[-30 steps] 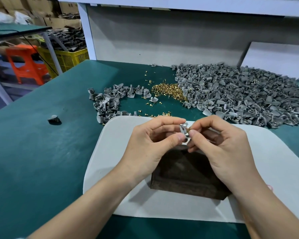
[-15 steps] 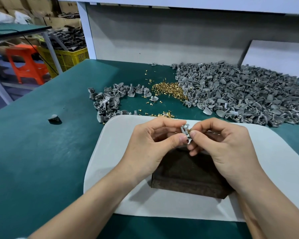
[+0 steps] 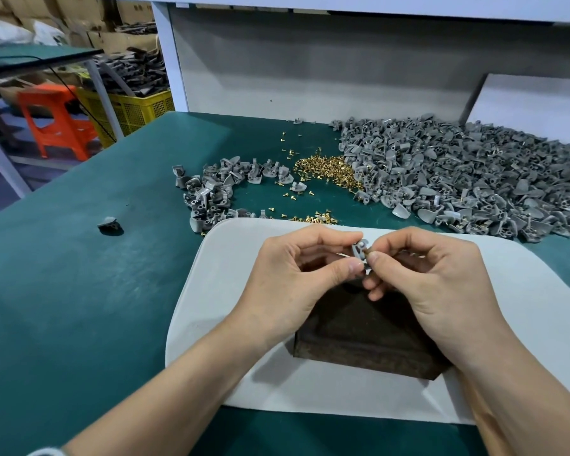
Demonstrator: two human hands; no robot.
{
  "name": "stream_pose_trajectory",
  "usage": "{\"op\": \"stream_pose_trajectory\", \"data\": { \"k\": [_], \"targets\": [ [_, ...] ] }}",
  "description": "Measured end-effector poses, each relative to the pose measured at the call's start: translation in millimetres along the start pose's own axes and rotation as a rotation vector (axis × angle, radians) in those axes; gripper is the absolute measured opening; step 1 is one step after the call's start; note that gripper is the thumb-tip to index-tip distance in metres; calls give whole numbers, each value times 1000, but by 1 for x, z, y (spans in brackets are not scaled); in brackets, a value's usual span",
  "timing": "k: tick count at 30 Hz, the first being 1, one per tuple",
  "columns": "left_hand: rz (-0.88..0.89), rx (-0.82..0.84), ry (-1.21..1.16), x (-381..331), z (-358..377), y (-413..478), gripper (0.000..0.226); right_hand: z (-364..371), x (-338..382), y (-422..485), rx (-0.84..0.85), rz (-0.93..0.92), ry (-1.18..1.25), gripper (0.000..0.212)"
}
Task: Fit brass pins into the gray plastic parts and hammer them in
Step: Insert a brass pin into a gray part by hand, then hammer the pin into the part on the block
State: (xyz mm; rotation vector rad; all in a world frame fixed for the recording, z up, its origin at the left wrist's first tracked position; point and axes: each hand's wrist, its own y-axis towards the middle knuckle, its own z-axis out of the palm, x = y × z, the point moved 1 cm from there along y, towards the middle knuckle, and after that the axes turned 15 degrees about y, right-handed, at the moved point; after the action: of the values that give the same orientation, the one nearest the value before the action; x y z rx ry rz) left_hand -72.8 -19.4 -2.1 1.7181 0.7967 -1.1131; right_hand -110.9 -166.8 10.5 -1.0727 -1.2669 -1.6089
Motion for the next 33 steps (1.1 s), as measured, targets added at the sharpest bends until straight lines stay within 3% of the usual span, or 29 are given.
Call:
{"op": "stream_pose_trajectory", "data": {
  "k": [8, 14, 18, 20, 23, 25, 27, 28, 33],
  "targets": [
    [-2, -2, -19, 1, 0, 1, 23, -2, -2, 1, 11, 27, 18, 16],
    [18, 9, 11, 1, 1, 1, 26, -6, -2, 4, 23, 156, 259, 30],
    [17, -4, 26, 2, 0, 1, 26, -9, 0, 6, -45, 108, 213, 28],
    [16, -5, 47, 3, 0, 1, 27, -17, 2, 9, -162, 39, 32, 24],
    [20, 5, 83, 4, 0, 2, 31, -44, -2, 18, -381, -59, -683, 12],
    [26, 0, 112, 5, 0, 2, 30, -64, -6, 22, -362, 182, -1052, 20],
    [37, 5, 139, 6, 0, 1, 27, -76, -12, 23, -269, 472, -1190, 42],
    [49, 19, 158, 7, 1, 0, 25, -78, -15, 23, -243, 510, -1215, 47],
    [99, 69, 353, 10, 2, -2, 18, -65, -19, 22, -257, 429, -1191, 43]
  ]
}}
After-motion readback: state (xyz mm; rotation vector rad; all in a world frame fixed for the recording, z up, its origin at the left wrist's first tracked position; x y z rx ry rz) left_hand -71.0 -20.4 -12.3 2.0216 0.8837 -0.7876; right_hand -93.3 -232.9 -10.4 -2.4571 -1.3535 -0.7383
